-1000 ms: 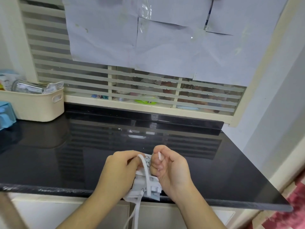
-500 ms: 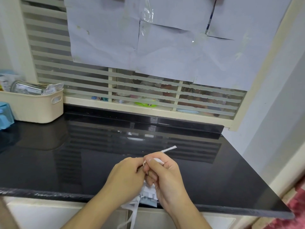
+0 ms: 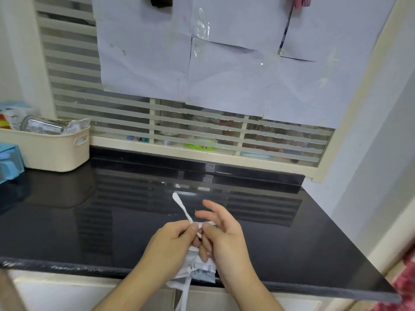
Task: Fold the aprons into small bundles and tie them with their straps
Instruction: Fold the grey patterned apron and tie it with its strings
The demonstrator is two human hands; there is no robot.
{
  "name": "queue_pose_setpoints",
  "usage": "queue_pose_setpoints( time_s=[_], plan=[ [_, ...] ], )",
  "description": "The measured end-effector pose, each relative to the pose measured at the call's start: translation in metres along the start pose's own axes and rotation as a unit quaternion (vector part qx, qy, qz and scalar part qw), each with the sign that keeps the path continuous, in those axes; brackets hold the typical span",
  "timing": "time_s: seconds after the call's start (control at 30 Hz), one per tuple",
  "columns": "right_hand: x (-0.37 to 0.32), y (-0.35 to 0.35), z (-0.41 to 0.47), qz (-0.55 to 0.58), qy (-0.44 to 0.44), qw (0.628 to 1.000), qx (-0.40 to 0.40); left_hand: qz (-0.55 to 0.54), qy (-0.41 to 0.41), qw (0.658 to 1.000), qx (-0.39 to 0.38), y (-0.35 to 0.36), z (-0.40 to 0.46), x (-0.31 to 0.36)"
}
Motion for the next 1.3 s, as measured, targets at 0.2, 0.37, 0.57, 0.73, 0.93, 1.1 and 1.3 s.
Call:
queue_pose_setpoints(
  time_s=[0.2,0.37,0.57,0.73,0.93,1.1,1.3],
  plan=[
    [-0.04,0.007,-0.003,-0.521,-0.083,0.848,0.046,-0.047,-0.004,0.999,0.027,-0.004,-0.003,-0.005],
    [-0.045,-0.002,-0.005,-0.383,0.009,0.924,0.0,-0.056,0.018,0.997,0.048,-0.009,-0.006,-0.004],
    [-0.035,0.002,-0.007,-0.393,0.049,0.918,-0.02,-0.098,0.075,0.99,0.066,-0.014,-0.013,0.004],
    [-0.032,0.007,-0.005,-0.536,-0.004,0.842,0.054,-0.136,0.084,0.986,0.039,-0.015,-0.017,0.006],
    [-0.027,0.022,-0.002,-0.59,-0.13,0.796,-0.024,-0.166,0.091,0.982,0.015,-0.018,-0.02,0.006],
    [-0.021,0.019,0.0,-0.507,-0.094,0.854,-0.064,-0.166,0.083,0.982,0.019,-0.015,-0.022,0.007],
    [-0.028,0.011,-0.003,-0.337,-0.018,0.936,-0.098,-0.135,0.064,0.988,0.049,-0.01,-0.025,0.004]
  ],
)
Point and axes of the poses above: each hand's wrist, its own z-axis towards the middle knuckle, its own y-axis out of the palm, x = y × z, the point moved 5 cm from there along z, towards the middle knuckle, and after that the axes turned 6 degrees about -x, right-handed, at the moved point
